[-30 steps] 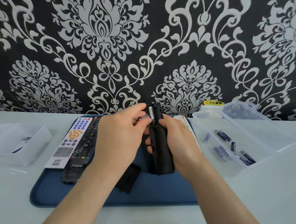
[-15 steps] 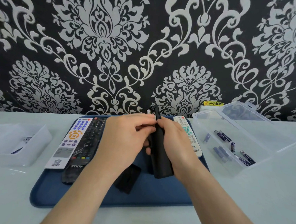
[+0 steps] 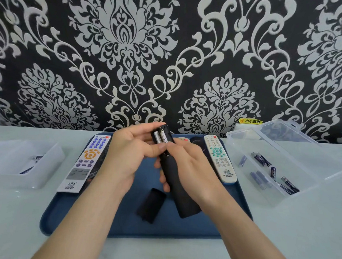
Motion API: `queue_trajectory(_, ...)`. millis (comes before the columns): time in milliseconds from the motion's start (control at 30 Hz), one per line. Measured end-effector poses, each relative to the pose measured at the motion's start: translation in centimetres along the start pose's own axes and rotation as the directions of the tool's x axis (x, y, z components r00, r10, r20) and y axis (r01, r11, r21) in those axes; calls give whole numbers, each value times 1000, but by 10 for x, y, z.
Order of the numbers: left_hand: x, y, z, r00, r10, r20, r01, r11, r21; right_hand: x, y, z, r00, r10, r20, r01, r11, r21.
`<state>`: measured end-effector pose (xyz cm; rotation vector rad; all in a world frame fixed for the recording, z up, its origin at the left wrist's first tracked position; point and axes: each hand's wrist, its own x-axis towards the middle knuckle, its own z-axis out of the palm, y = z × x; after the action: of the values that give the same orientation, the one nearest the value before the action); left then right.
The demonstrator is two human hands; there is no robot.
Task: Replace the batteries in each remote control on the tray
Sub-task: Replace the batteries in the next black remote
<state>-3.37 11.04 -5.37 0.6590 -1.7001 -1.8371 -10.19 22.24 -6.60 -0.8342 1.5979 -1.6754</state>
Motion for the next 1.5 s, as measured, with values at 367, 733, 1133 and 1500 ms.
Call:
queue_trajectory(367, -4, 0, 6, 995, 22, -96, -15, 998, 65, -3, -4, -19, 991, 0, 132, 33, 969, -245)
queue_trajectory(733, -19, -17, -11, 935, -299, 190, -213, -46, 976, 10, 3, -52, 962, 246, -117, -262, 954, -146)
queue_trajectory(1133, -9, -6, -13, 957, 205, 205, -272, 878, 394, 6, 1, -41, 943, 324, 72, -332, 920, 207)
queue_trajectory(1500, -10, -4, -36, 809, -111, 577, 80, 994, 79, 9, 6, -35, 985, 106, -134, -71, 968, 241)
